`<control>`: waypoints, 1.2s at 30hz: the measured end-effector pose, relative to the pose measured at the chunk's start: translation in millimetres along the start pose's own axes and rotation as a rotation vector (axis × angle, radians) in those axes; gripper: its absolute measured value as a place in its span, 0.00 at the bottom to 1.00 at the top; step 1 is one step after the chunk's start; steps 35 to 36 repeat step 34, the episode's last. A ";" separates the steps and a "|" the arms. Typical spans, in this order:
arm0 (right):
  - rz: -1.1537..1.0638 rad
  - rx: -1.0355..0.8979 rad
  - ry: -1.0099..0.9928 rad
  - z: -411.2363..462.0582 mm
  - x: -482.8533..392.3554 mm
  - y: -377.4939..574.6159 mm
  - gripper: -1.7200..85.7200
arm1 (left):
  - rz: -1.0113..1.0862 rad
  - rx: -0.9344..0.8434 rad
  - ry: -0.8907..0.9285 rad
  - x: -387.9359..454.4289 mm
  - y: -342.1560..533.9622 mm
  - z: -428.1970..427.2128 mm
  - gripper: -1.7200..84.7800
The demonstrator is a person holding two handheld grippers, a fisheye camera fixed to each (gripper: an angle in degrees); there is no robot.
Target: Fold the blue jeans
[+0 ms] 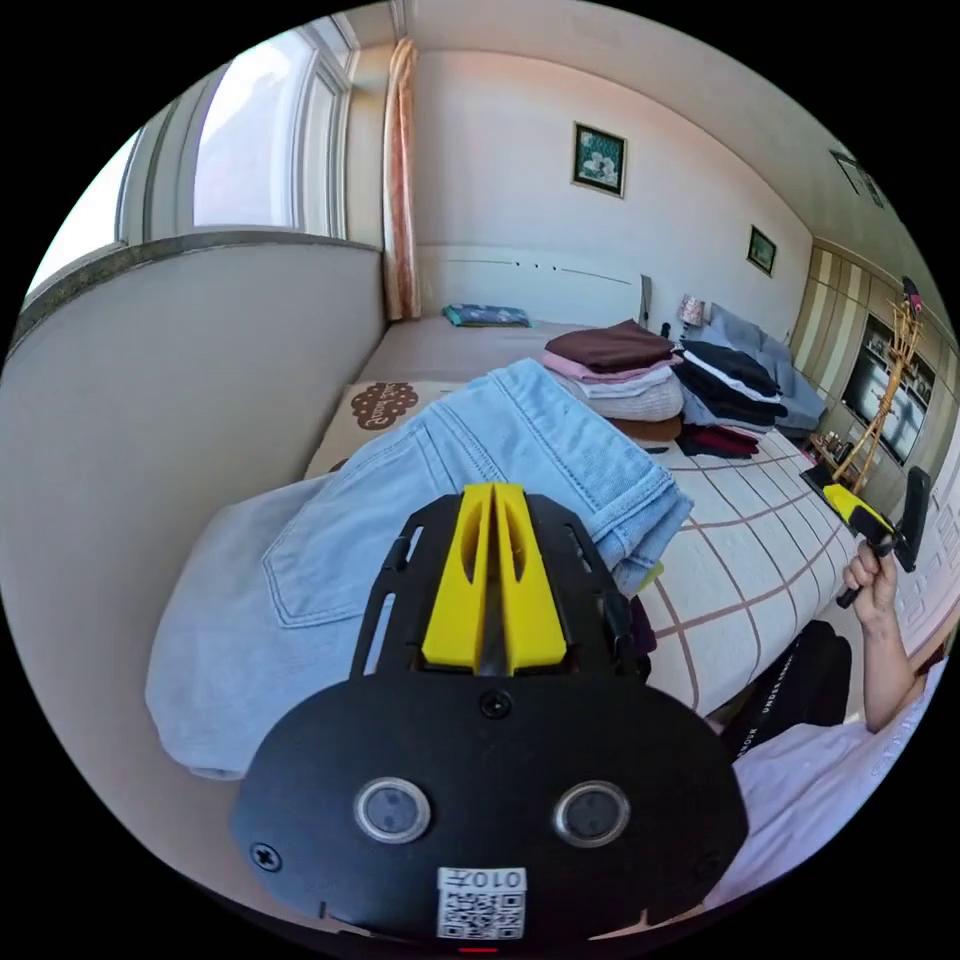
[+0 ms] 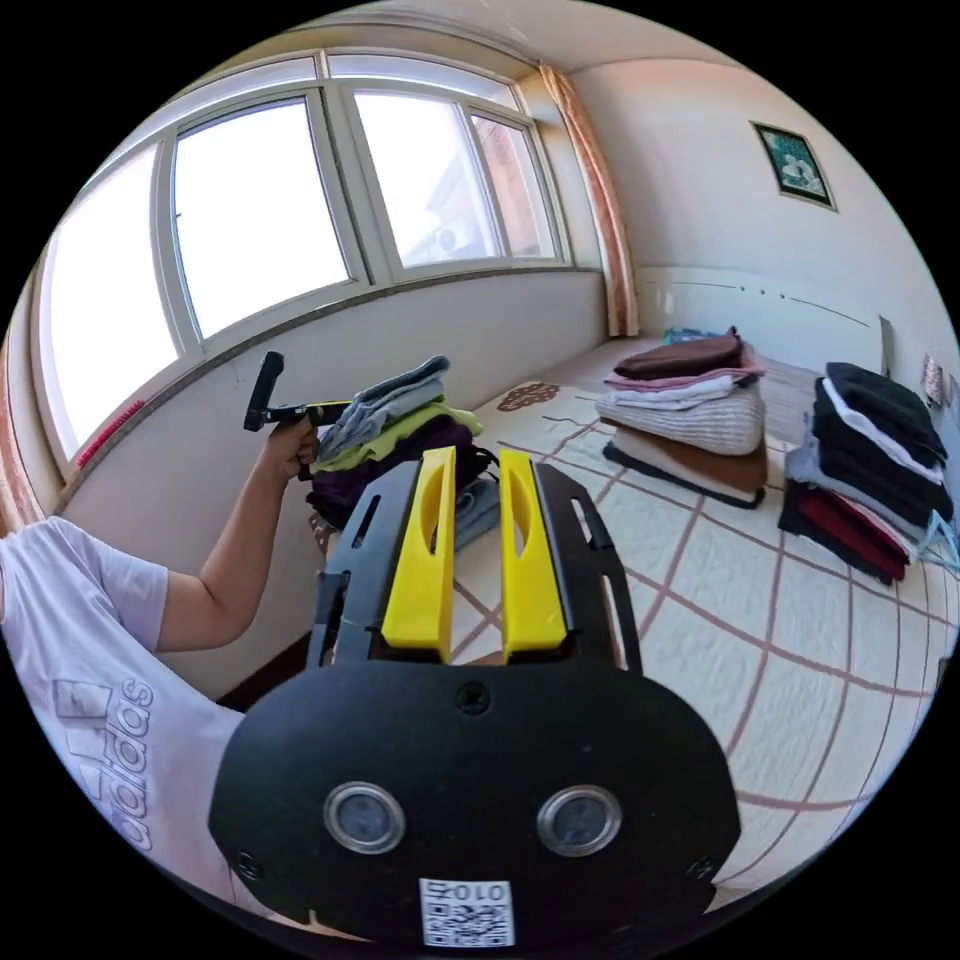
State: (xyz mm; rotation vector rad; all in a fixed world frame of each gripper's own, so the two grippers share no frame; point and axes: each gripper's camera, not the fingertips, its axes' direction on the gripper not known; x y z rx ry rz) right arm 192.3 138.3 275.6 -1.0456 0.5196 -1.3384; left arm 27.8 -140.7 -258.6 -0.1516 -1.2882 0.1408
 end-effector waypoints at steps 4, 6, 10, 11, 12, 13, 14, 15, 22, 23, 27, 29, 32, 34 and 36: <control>0.066 0.010 0.089 -21.4 15.1 47.8 0.10 | -0.007 0.045 -0.052 13.8 27.7 9.2 0.02; 0.087 0.059 0.150 -34.6 21.8 78.4 0.10 | -0.025 0.068 -0.106 18.1 37.4 4.8 0.02; 0.126 0.093 0.326 -50.6 26.5 120.0 0.09 | 0.092 0.253 -0.232 83.8 67.6 -34.4 0.02; 0.141 0.091 0.395 -55.9 26.6 131.3 0.09 | 0.162 0.297 -0.238 115.5 74.6 -39.4 0.02; 0.153 0.086 0.470 -61.4 25.8 141.3 0.09 | 0.201 0.315 -0.236 132.5 77.8 -39.9 0.02; 0.158 0.081 0.508 -64.1 25.3 145.7 0.08 | 0.281 0.348 -0.226 168.0 84.3 -37.5 0.02; 0.158 0.071 0.579 -70.0 23.6 153.9 0.08 | 0.357 0.375 -0.213 204.0 90.7 -31.4 0.02; 0.151 0.064 0.648 -76.9 21.2 162.4 0.08 | 0.395 0.385 -0.205 221.9 93.9 -27.1 0.02; 0.197 0.192 0.875 -134.4 22.0 247.2 0.06 | 0.543 0.533 0.115 379.5 129.2 50.3 0.02; 0.214 0.213 0.897 -144.2 27.9 267.2 0.06 | 0.506 0.563 0.226 392.5 134.3 65.4 0.02; 0.255 0.180 1.054 -167.5 63.9 331.1 0.08 | 0.531 0.517 0.574 431.5 142.9 126.9 0.03; 0.303 0.159 1.118 -180.0 90.8 354.2 0.11 | 0.540 0.427 0.589 457.4 150.5 182.3 0.03; 0.460 0.221 1.094 -219.0 153.0 389.2 0.15 | 0.481 0.364 0.586 473.2 163.0 246.2 0.03; 0.526 0.290 1.077 -246.1 192.3 408.1 0.16 | 0.434 0.349 0.705 472.8 167.9 277.4 0.03; 0.526 0.290 1.077 -246.1 192.3 408.1 0.16 | 0.434 0.349 0.705 472.8 167.9 277.4 0.03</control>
